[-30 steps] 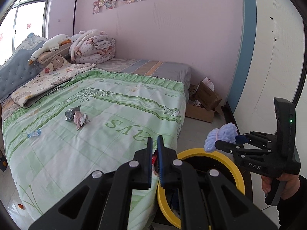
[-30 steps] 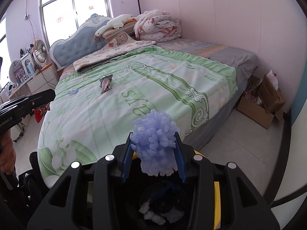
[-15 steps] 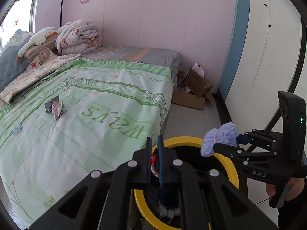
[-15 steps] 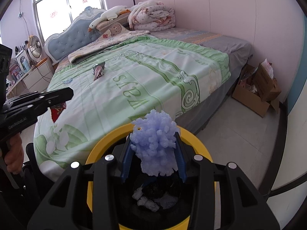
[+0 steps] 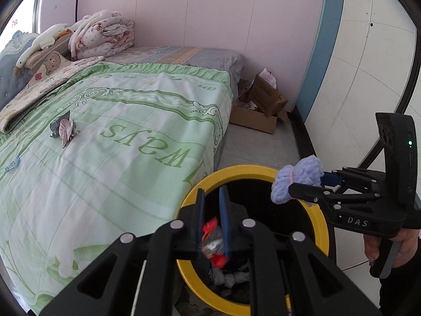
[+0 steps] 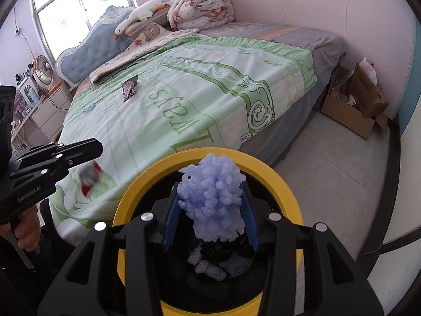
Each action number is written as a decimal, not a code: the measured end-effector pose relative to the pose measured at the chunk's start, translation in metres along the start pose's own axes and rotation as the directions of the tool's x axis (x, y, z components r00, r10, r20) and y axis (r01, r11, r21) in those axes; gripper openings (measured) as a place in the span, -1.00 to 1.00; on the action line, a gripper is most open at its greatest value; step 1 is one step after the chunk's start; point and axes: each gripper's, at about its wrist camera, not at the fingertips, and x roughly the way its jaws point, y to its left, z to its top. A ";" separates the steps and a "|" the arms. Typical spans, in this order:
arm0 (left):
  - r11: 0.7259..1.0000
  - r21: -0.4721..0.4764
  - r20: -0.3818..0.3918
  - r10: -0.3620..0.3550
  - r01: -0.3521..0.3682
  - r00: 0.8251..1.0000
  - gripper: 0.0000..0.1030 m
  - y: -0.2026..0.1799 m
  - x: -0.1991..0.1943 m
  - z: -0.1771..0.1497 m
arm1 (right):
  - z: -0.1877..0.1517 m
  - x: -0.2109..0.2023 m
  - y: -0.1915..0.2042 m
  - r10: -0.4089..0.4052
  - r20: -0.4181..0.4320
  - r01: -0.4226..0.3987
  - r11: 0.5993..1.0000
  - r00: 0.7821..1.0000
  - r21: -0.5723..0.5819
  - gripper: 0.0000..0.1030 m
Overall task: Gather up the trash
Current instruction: 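Open both tools to drop the lavender puff and red wrapper into the bin, then move both open tools back over the grey foil bag on the quilt, then grasp the grey foil bag with the right tool while the left tool grasps the blue wrapper, then lift the grey foil bag and blue wrapper off the quilt with both tools, then carry the grey foil bag and blue wrapper over the bin with both tools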
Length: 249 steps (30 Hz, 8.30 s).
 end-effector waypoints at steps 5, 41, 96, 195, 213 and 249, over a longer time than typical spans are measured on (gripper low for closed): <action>1.000 -0.011 0.001 0.006 -0.006 1.000 -0.41 0.003 -0.004 -0.001 | 0.003 0.001 -0.004 -0.005 -0.004 0.005 1.000 1.000 0.022 0.00; 0.954 -0.219 0.100 0.231 -0.205 0.968 -0.01 0.132 -0.080 -0.016 | 0.060 0.005 0.086 0.067 0.116 -0.056 0.993 0.991 -0.100 0.05; 0.748 -0.498 -0.037 0.488 -0.439 0.872 0.32 0.417 -0.043 -0.015 | 0.209 0.250 0.288 0.272 0.016 -0.255 0.920 0.962 -0.297 0.38; 0.862 -0.444 0.014 0.279 -0.244 0.960 -0.97 0.472 0.034 0.002 | 0.255 0.398 0.296 0.150 -0.029 -0.153 0.968 0.988 -0.197 -0.29; 0.860 -0.470 0.030 0.243 -0.201 0.970 -0.97 0.479 0.037 -0.003 | 0.272 0.442 0.324 0.089 -0.051 -0.099 0.964 0.995 -0.246 -0.97; 0.862 -0.452 0.107 0.306 -0.228 0.946 -0.97 0.388 -0.063 -0.008 | 0.142 0.274 0.246 0.236 -0.127 -0.255 0.953 0.963 -0.165 -0.99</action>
